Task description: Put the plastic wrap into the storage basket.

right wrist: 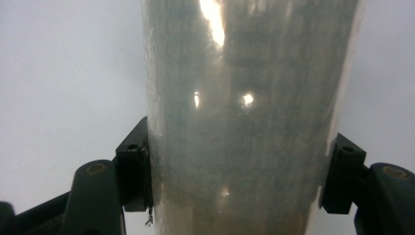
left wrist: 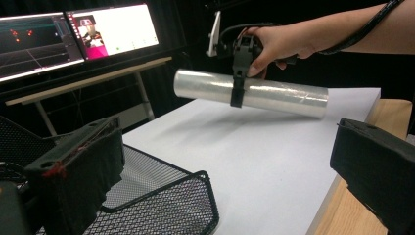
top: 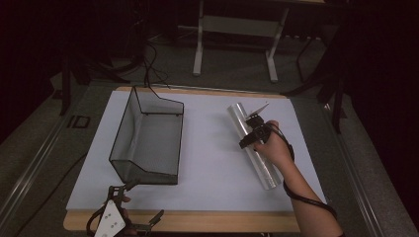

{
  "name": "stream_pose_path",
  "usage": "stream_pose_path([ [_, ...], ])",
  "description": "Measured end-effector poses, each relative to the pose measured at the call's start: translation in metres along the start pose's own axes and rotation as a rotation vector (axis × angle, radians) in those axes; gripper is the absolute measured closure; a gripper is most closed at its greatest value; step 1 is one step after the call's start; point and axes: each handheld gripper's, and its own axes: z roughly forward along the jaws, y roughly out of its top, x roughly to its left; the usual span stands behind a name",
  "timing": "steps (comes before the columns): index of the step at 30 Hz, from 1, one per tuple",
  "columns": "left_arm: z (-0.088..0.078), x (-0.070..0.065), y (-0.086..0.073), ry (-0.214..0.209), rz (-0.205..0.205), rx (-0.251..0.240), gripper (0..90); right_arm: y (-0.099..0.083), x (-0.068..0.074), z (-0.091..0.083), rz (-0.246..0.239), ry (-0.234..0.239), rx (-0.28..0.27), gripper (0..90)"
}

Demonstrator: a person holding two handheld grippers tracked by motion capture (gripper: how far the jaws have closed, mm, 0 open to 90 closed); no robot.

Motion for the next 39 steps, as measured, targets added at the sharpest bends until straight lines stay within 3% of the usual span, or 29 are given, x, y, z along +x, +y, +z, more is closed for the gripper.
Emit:
stream_pose_path([
  [7,0.000,0.000,0.000,-0.001,0.002,0.001,0.4,0.006,0.000,-0.028,0.001,0.006,-0.094,32.3],
  [12,0.000,-0.001,0.000,-0.001,0.007,0.000,0.4,0.011,-0.001,-0.046,0.017,0.035,-0.163,32.3],
  [21,0.000,-0.001,0.000,0.002,0.005,-0.002,0.4,0.026,0.013,-0.057,0.026,0.061,-0.216,32.3],
  [23,0.000,-0.001,0.000,0.002,0.004,-0.008,0.3,0.032,0.021,-0.059,0.019,0.068,-0.229,32.3],
  [31,-0.001,0.000,0.000,0.006,0.002,-0.024,0.3,0.051,0.047,-0.064,0.032,0.177,-0.263,32.3],
  [35,-0.001,-0.001,0.000,0.006,0.005,-0.023,0.4,0.060,0.062,-0.066,0.026,0.200,-0.292,32.3],
  [39,-0.001,-0.001,0.000,0.007,0.011,-0.020,0.3,0.071,0.078,-0.067,0.012,0.255,-0.314,32.3],
])
